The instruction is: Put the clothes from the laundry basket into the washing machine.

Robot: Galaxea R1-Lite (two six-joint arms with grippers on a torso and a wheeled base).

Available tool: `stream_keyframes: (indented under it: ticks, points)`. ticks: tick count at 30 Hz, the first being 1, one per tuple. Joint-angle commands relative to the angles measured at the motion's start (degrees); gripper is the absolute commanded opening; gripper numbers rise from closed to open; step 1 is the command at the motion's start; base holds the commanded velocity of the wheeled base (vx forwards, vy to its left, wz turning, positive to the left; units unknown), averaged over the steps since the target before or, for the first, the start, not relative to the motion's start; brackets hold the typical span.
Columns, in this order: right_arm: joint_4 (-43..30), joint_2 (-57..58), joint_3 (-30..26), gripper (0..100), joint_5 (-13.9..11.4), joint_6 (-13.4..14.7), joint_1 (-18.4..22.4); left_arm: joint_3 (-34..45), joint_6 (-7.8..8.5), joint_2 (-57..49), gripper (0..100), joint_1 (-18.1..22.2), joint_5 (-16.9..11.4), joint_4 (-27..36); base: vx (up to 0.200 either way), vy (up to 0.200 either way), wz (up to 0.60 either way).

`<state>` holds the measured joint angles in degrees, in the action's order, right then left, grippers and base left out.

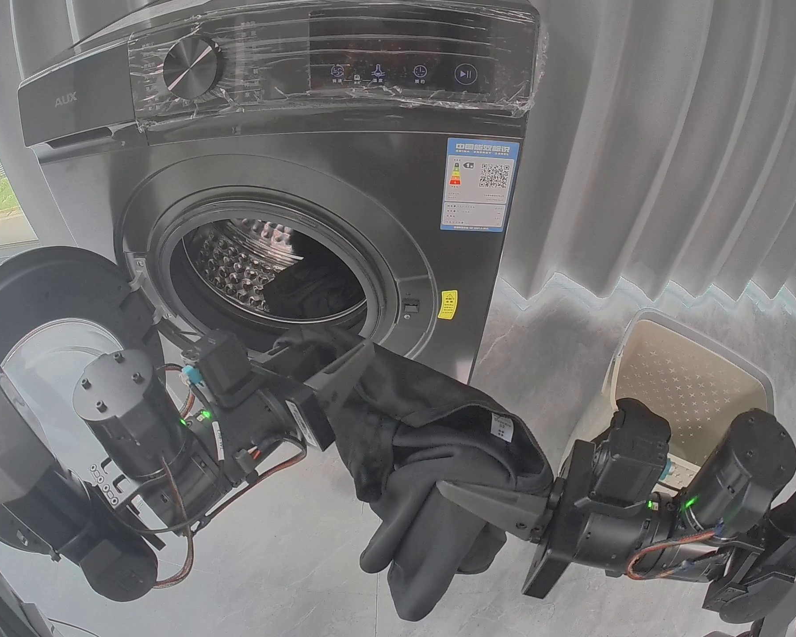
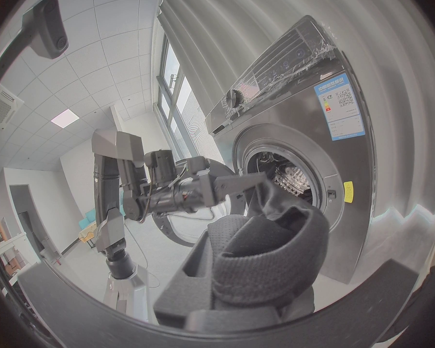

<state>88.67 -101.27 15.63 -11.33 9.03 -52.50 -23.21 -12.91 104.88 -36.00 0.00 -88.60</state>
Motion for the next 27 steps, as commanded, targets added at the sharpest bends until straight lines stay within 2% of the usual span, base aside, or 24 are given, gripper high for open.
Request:
stream_keyframes:
  ticks: [1, 3, 9, 13, 17, 19, 22, 27]
  points:
    - [0.1, 0.19, 1.95, 0, 0.08, 0.02, 2.06, 2.47, 2.28, 1.21, 100, -0.04, 0.0, 0.01, 0.0, 0.0, 0.0]
    - [0.1, 0.11, 3.0, 0, 0.08, 0.02, 3.2, 2.73, 2.89, 2.0, 100, -0.12, 0.0, 0.01, 0.0, 0.0, 0.0]
    - [0.1, 0.11, 5.11, 0, 0.08, 0.11, 4.25, 3.17, 2.98, 2.53, 100, -0.39, 0.0, -0.08, 0.0, 0.0, 0.0]
    - [0.01, -0.16, 6.17, 0, 0.43, 0.2, 5.57, 5.46, 2.98, 2.26, 100, -2.23, -0.18, -0.08, 0.0, 0.0, 0.0]
    - [0.01, -0.42, 6.96, 0, 0.34, 0.28, 7.59, 8.01, 3.68, 2.09, 100, -3.99, -0.7, -0.08, 0.0, 0.0, 0.0]
    - [0.01, -0.42, 6.78, 0, 0.25, 0.37, 7.94, 9.15, 3.86, 2.09, 100, -4.34, -1.49, -0.08, 0.0, 0.0, 0.0]
    - [0.01, -0.42, 6.78, 0, 0.43, 0.37, 7.94, 11.35, 4.03, 1.82, 100, -4.34, -4.48, -0.08, 0.0, 0.0, 0.0]
    - [-0.08, -1.04, 6.43, 0, 0.25, 0.46, 8.74, 13.81, 5.61, 0.33, 100, -4.34, -8.0, -0.08, 0.0, 0.0, 0.0]
